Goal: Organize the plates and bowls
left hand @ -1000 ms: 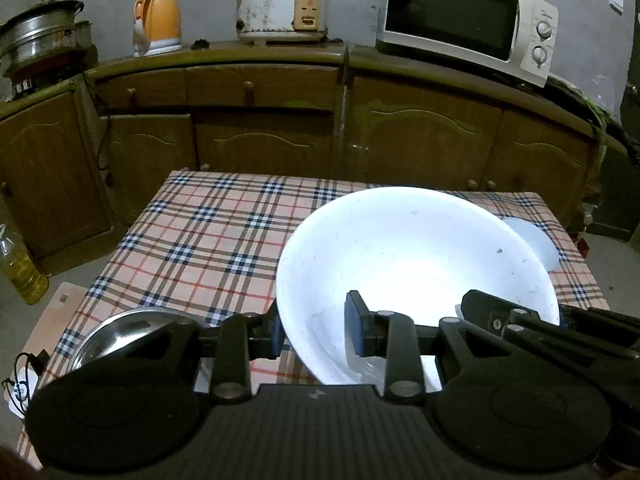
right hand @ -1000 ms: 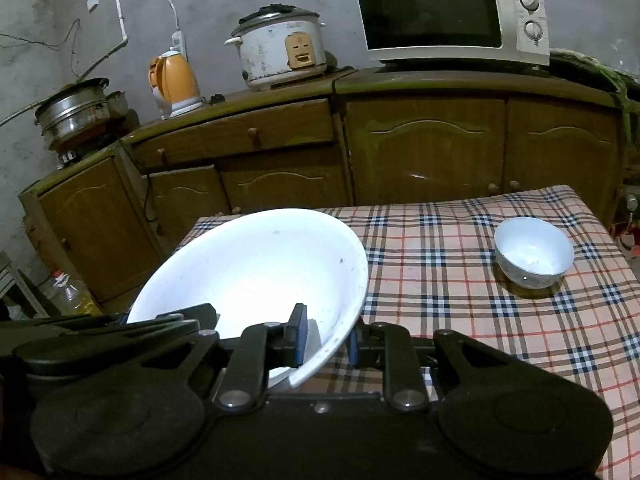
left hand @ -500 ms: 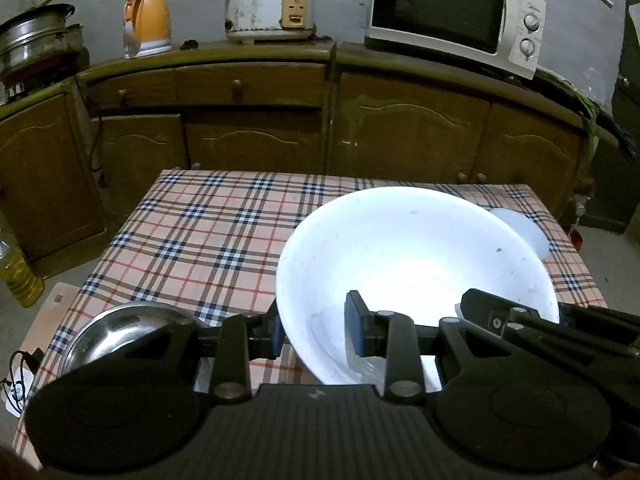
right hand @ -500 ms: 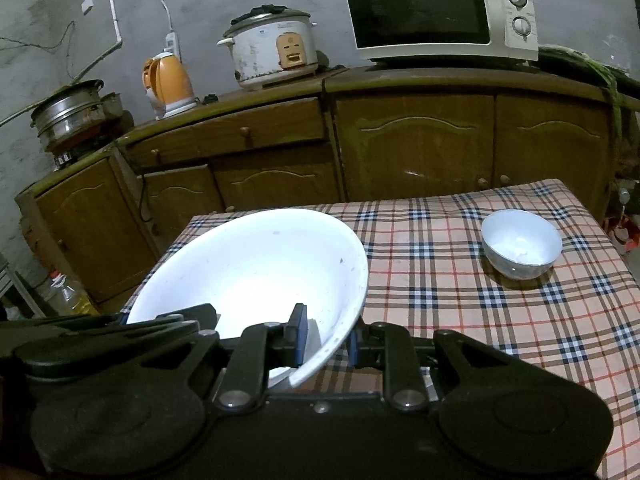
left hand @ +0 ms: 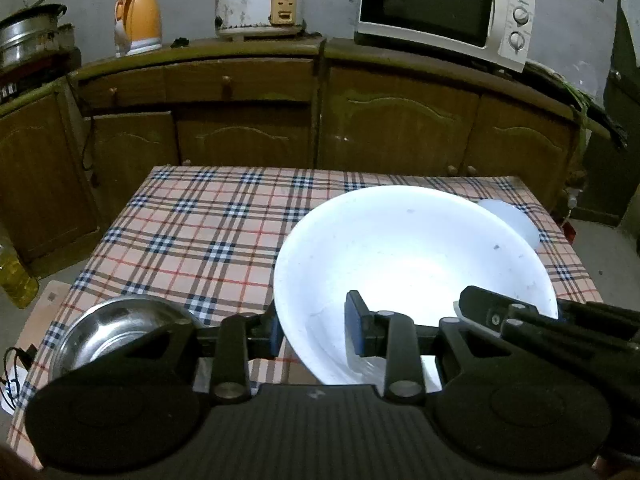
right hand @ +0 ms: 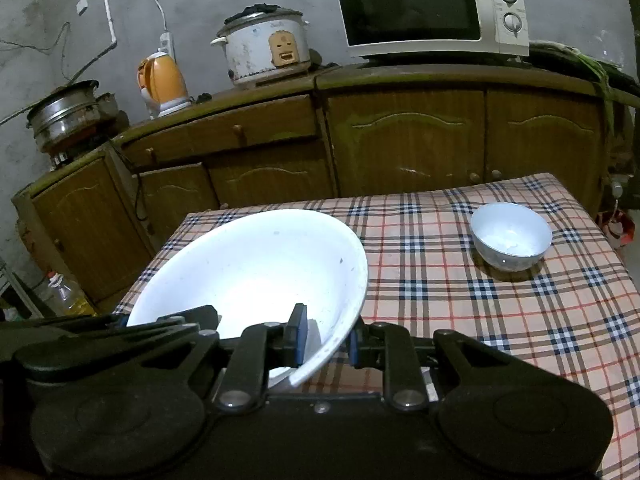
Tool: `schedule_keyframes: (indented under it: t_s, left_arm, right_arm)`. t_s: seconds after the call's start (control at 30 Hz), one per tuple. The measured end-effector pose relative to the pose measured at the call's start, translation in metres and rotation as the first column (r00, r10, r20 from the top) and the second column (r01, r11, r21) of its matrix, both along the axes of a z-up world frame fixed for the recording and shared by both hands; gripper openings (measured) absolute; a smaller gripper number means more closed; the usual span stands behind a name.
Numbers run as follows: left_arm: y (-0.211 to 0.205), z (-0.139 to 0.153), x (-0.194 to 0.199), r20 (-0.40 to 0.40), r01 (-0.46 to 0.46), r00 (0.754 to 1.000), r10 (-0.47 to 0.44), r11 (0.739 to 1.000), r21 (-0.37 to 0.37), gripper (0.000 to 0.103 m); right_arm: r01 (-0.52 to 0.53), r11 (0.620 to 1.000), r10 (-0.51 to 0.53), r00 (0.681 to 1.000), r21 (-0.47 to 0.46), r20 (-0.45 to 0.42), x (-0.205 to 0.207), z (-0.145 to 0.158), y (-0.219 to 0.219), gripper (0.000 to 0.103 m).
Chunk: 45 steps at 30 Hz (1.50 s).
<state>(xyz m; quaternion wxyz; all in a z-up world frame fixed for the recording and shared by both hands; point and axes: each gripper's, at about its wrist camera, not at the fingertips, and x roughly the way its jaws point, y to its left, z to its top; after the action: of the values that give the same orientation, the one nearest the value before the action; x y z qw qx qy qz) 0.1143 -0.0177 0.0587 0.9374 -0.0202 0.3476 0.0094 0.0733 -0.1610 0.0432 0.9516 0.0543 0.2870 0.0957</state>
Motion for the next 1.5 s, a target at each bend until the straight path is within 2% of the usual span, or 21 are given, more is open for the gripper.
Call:
schedule_keyframes:
  t_s: [0.57,1.5]
  left_arm:
    - [-0.005,-0.010,-0.004,-0.028,0.011,1.000,-0.011,1.000,0.000,0.032]
    - [-0.018,-0.013,-0.014,-0.031,0.036,0.999,-0.035,0.999,0.007,0.032]
  right_arm:
    - [0.012,1.000,-0.012,1.000,0.001,-0.026,-0.008,-0.012,-0.006,0.026]
    - [0.036,0.999,-0.036,0.999,-0.001,-0.030,-0.024,-0.014,-0.019,0.026]
